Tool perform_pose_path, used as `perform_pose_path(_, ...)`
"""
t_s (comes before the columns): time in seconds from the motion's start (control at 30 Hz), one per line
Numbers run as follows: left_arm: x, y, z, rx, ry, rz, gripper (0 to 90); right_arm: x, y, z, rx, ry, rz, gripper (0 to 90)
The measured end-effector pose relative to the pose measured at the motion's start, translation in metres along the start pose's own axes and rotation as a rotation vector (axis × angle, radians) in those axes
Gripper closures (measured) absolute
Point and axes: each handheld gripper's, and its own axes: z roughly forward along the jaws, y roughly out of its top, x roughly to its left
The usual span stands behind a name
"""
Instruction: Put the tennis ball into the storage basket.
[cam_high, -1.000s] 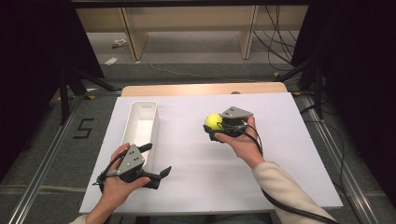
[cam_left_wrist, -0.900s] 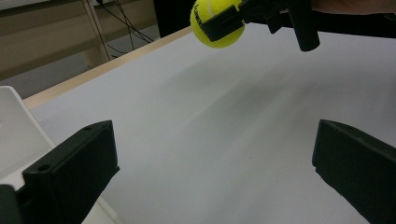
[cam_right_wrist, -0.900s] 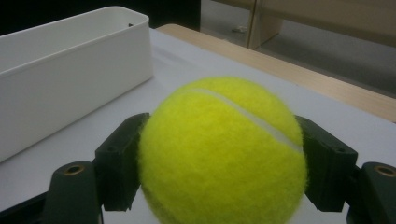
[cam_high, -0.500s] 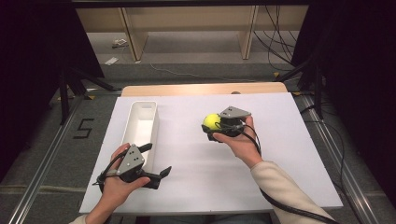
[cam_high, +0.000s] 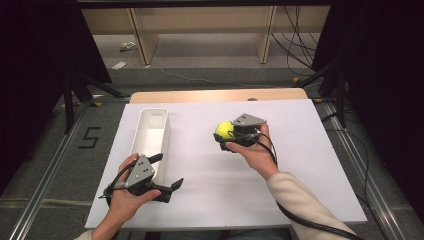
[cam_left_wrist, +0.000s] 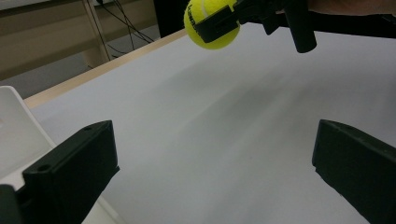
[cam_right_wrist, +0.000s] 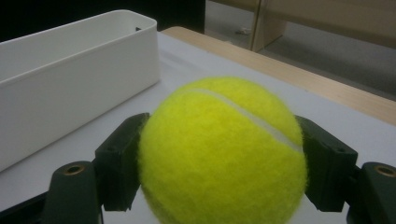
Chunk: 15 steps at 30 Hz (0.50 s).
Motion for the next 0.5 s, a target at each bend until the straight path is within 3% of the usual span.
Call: perform_pose_path(0.5, 0.0001, 0.0000, -0.0003, 0.000, -0.001, 0.000, 0.0, 0.0024, 0.0017, 0.0026, -0.003, 0.002, -0.004, 26.9)
